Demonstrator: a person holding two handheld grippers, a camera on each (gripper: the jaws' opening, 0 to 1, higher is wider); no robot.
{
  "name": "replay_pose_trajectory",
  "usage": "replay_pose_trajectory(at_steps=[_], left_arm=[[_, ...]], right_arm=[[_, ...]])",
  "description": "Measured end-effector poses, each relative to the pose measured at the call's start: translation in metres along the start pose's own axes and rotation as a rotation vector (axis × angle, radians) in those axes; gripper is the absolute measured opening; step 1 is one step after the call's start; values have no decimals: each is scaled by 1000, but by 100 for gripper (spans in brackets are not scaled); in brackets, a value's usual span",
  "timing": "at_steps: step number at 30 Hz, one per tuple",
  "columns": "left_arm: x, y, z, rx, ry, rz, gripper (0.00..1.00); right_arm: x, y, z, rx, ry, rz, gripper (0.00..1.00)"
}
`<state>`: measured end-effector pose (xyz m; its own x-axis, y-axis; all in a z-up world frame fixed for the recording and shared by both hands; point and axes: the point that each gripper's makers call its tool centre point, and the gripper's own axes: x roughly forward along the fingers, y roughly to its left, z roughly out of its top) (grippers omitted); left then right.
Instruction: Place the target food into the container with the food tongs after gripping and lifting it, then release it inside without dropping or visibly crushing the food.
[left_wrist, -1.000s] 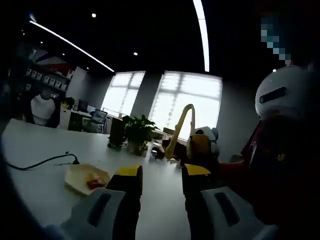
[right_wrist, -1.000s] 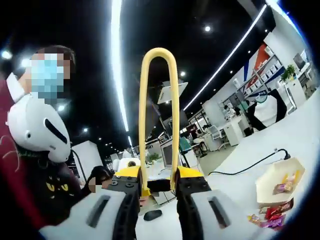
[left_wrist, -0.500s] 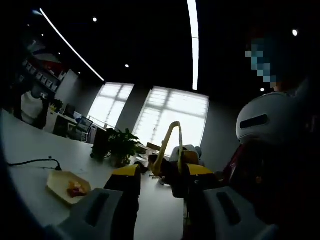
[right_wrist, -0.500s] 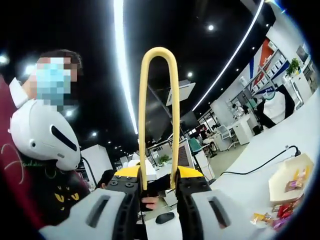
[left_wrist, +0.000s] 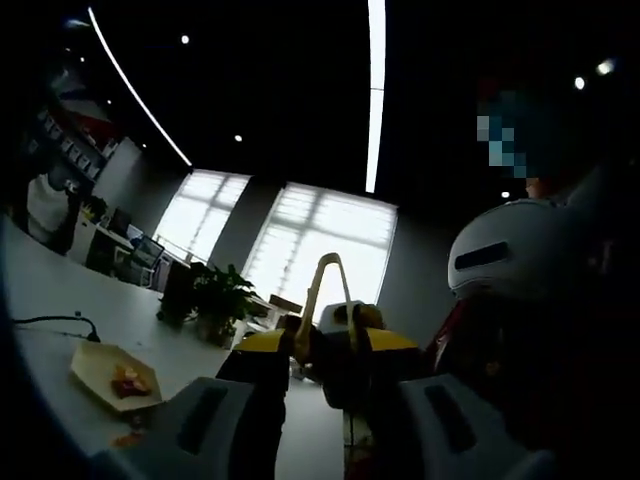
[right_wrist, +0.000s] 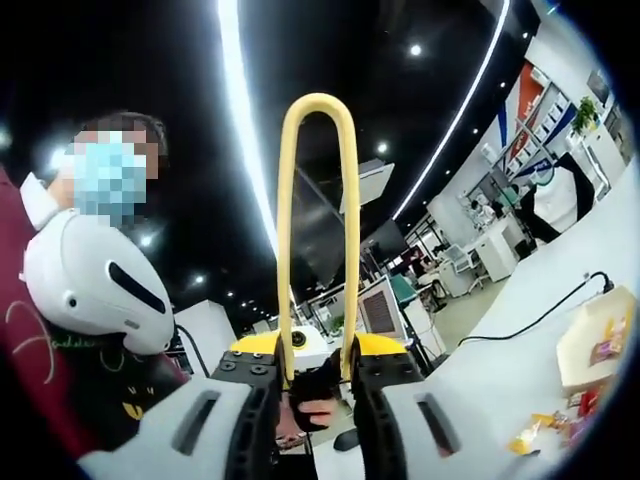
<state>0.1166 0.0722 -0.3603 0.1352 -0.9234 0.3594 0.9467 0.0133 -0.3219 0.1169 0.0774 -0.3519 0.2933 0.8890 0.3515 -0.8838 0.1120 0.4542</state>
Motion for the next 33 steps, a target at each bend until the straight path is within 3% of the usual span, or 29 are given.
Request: replay_pose_trajectory(at_steps=[8, 17, 33], left_arm=[[-3, 3, -2, -42, -26, 11, 27], [-5, 5, 3, -34, -65, 13, 25], [-4, 6, 1, -103, -100, -27, 26]], right_arm=[[2, -3, -3, 10, 3, -13, 22], [3, -6, -3, 43, 19, -14, 22], [-3, -4, 19, 18, -36, -14, 22]])
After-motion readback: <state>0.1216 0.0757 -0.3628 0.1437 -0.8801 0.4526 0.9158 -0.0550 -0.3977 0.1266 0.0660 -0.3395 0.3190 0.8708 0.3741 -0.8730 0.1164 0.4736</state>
